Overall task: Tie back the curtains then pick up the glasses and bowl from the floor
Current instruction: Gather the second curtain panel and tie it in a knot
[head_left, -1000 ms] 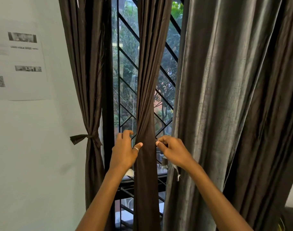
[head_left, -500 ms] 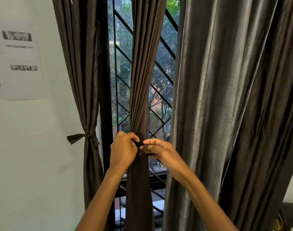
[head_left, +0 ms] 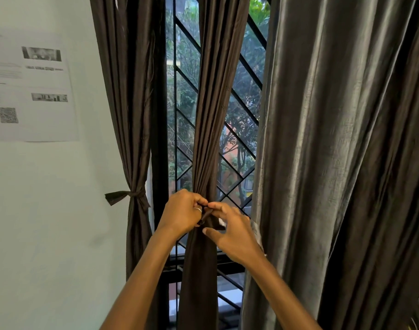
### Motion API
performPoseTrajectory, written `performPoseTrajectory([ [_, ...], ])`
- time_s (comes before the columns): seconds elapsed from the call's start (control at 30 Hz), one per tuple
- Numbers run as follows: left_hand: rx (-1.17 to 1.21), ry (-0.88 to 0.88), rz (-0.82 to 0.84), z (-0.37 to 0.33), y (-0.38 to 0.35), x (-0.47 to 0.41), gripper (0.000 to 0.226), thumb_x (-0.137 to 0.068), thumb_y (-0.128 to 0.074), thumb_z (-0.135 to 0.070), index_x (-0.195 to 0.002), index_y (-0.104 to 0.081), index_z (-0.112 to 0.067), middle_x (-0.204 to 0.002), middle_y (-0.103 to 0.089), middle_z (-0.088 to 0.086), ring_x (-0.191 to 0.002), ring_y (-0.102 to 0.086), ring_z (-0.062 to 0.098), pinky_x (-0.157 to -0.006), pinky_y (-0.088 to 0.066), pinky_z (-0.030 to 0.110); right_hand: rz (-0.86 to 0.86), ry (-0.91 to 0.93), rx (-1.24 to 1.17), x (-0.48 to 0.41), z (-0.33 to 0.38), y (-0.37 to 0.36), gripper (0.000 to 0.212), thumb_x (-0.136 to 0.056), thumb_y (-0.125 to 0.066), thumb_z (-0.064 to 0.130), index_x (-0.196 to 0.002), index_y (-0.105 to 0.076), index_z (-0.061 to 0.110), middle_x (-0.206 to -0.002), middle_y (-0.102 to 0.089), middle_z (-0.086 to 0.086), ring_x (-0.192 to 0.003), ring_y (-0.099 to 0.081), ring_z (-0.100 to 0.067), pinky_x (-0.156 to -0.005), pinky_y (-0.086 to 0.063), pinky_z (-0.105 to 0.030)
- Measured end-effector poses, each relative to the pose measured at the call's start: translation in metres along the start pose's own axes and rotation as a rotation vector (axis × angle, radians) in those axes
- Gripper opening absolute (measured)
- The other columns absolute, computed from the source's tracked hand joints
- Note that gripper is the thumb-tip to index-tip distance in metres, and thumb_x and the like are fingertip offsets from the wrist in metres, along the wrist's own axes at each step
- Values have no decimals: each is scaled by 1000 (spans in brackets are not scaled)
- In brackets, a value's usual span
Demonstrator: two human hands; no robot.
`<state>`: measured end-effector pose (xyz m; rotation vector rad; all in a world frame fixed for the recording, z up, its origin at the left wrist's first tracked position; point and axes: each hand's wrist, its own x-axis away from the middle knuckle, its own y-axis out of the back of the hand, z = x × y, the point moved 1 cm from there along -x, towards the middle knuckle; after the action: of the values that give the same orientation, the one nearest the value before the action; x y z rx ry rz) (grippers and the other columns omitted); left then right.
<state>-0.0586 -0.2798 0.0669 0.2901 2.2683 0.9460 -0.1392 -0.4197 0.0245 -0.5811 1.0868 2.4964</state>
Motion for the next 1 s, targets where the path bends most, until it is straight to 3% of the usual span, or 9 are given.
performPoseTrajectory([
  [0.07, 26, -5, 12, -4, 2, 1, 35, -88, -55, 3, -105, -78, -17, -93, -70, -1, -74, -68, 12, -67, -62, 26, -36, 54, 83, -1, 2, -2, 52, -82, -71, 34, -127, -47, 44, -118, -65, 25, -123, -56, -9, -103, -45, -48],
  [0.13, -11, 1, 22, -7, 4, 2, 32, -90, -57, -1, -108, -77, -19, -103, -72, 0, -90, -67, 15, -83, -57, 27, -55, 115, 103, -2, 2, -3, 48, -88, -67, 18, -129, -48, 34, -119, -70, 14, -117, -62, -15, -93, -53, -48],
  [0.23, -46, 11, 64, -8, 3, 2, 32, -92, -55, -8, -115, -74, -20, -114, -70, 1, -102, -64, 18, -89, -52, 28, -34, 139, 119, -5, 4, -3, 47, -89, -63, 13, -132, -48, 26, -118, -71, 0, -110, -66, -21, -83, -57, -47],
  [0.37, -100, 91, 62, -6, 4, 5, 27, -94, -52, -29, -113, -71, -33, -104, -73, -5, -89, -68, 18, -81, -58, 39, 1, 128, 121, -7, 6, -5, 50, -87, -60, 20, -134, -44, 26, -120, -69, -4, -111, -66, -24, -84, -58, -48],
  [0.5, -45, 163, 65, -10, 9, 3, 31, -93, -50, -35, -76, -71, -21, -67, -68, 9, -66, -66, 28, -66, -58, 44, 22, 109, 104, -9, 6, -5, 53, -88, -62, 19, -137, -44, 25, -121, -69, -3, -109, -67, -23, -83, -59, -46],
  [0.6, 16, 208, 58, -11, 8, -3, 36, -92, -54, -32, -71, -66, -5, -64, -59, 19, -57, -55, 29, -61, -52, 42, 36, 86, 113, -10, 7, -5, 54, -89, -65, 19, -138, -43, 25, -113, -71, -2, -101, -68, -22, -78, -59, -47],
  [0.73, 195, 340, 18, -13, 6, -12, 32, -89, -61, -28, -61, -62, -12, -55, -48, 8, -54, -47, 23, -61, -49, 39, 62, 69, 140, -12, 8, -6, 52, -87, -65, 23, -134, -42, 26, -107, -70, -5, -97, -67, -27, -75, -57, -50],
  [0.9, 184, 383, -9, -17, 2, -15, 51, -87, -70, -37, -48, -45, -16, -46, -40, 0, -51, -46, 22, -60, -44, 34, 74, 73, 153, -12, 4, -8, 51, -88, -65, 25, -133, -42, 25, -109, -70, -4, -98, -66, -28, -75, -57, -51],
  [1.0, 169, 378, 6, -16, 1, -15, 51, -85, -72, -41, -50, -42, -17, -49, -39, 1, -53, -45, 22, -60, -44, 35, 86, 89, 144, -12, 1, -9, 49, -89, -65, 21, -133, -44, 26, -104, -71, -2, -92, -68, -24, -73, -57, -49],
])
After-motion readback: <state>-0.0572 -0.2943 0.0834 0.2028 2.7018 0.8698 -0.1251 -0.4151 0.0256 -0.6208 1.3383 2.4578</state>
